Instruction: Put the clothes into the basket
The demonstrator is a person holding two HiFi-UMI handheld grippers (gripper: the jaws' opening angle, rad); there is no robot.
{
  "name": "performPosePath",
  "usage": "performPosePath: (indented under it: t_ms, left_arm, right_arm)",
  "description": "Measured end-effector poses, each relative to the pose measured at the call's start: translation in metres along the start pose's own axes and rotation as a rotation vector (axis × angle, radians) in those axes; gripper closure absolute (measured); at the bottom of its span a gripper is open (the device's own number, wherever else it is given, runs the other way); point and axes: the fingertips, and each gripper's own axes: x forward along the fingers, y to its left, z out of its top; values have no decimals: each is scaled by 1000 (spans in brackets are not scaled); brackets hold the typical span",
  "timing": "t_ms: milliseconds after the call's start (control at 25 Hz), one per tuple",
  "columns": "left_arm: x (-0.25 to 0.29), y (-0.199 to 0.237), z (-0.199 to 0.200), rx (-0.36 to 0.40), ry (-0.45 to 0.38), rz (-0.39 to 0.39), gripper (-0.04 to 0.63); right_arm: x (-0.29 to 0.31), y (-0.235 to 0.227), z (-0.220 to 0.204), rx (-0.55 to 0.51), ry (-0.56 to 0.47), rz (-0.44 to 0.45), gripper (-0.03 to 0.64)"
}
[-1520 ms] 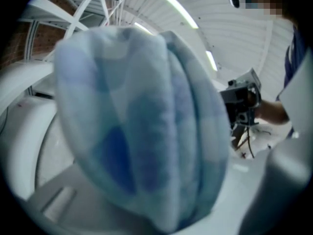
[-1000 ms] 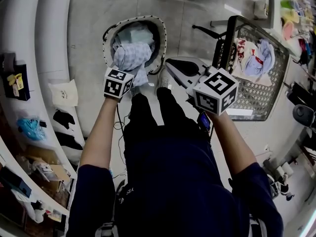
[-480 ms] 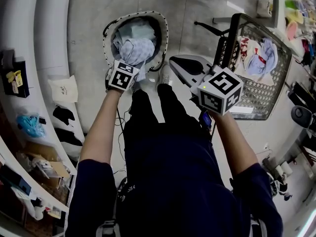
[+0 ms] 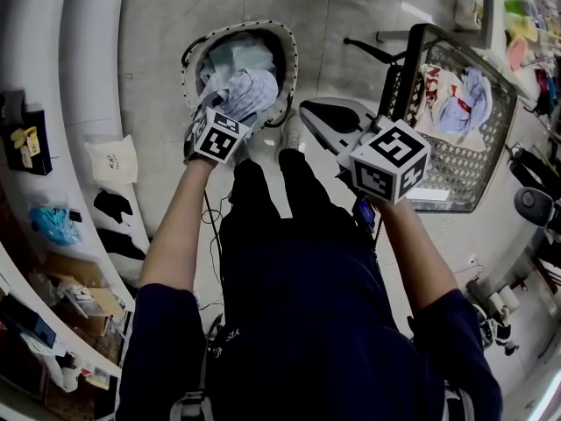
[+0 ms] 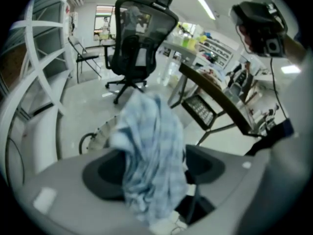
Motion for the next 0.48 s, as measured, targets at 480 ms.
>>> performPosePath:
  t_ms: [480]
  left_arm:
    - [-49,0,24,-62,-137,36,236]
  right_arm:
    - [0,14,13,-15,-28,13,611]
